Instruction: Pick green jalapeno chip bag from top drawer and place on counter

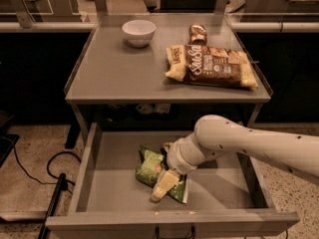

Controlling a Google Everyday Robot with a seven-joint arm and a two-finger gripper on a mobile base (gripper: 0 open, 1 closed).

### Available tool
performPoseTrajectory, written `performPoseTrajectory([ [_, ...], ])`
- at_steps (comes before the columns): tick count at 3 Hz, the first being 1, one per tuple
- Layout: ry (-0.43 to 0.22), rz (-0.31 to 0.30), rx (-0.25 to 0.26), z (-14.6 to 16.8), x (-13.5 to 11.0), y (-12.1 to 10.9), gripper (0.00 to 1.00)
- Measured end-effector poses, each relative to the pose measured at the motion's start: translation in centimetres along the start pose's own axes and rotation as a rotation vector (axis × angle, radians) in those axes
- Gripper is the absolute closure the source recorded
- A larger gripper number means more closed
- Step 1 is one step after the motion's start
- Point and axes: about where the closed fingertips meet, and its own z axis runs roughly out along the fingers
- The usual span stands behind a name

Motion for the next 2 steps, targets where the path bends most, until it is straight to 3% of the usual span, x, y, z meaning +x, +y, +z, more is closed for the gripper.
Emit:
performPoseTrajectory([
  [2, 0.0, 0.001, -0.001, 0.07, 0.04, 0.03, 0.3],
])
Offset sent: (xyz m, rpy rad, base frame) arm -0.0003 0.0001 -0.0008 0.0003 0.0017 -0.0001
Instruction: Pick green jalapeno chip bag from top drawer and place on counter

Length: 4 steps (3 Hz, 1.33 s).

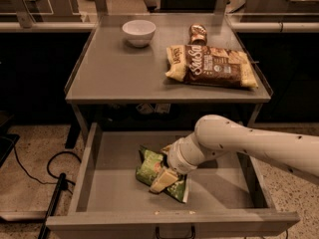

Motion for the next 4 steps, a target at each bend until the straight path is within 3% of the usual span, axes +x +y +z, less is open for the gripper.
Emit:
performPoseTrajectory([
  [3, -0.001, 0.001, 0.0, -0.1, -0.1, 0.0, 0.99],
  [4, -0.012, -0.003, 0.027, -2.7, -2.4, 0.2, 1.0],
])
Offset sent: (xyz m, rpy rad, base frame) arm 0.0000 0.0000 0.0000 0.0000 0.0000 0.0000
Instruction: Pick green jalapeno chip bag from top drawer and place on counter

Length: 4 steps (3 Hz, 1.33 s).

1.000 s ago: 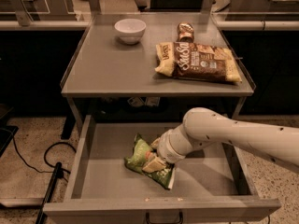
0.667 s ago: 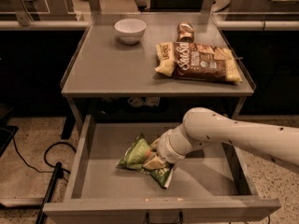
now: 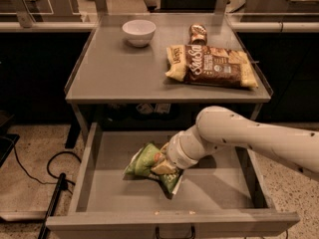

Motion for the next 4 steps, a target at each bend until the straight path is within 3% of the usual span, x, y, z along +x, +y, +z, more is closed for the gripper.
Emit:
performPoseTrajectory([
  [1, -0.007, 0.0, 0.039, -4.0, -3.8, -0.2, 1.0],
  [2, -0.035, -0.046, 0.045, -8.0, -8.5, -0.2, 1.0],
  [3, -0.036, -0.046, 0.044, -8.0, -8.5, -0.2, 1.0],
  [4, -0.073, -0.086, 0.088, -10.7, -11.6, -0.9, 1.0],
])
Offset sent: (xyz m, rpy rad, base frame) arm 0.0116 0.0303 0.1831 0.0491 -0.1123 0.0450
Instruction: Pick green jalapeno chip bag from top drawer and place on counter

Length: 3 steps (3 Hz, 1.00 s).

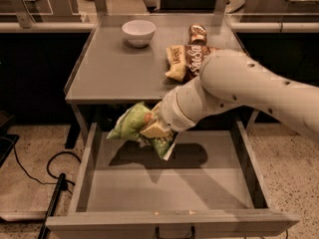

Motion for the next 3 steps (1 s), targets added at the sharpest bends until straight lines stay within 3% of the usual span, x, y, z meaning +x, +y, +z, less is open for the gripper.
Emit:
performPoseTrajectory([
  [1, -0.046, -0.066, 0.044, -3.6, -4.9, -0.9, 1.0],
  [2, -0.046, -0.067, 0.044, -3.6, -4.9, -0.9, 1.0],
  [3, -0.055, -0.113, 0.083, -4.8, -6.8, -2.8, 1.0],
])
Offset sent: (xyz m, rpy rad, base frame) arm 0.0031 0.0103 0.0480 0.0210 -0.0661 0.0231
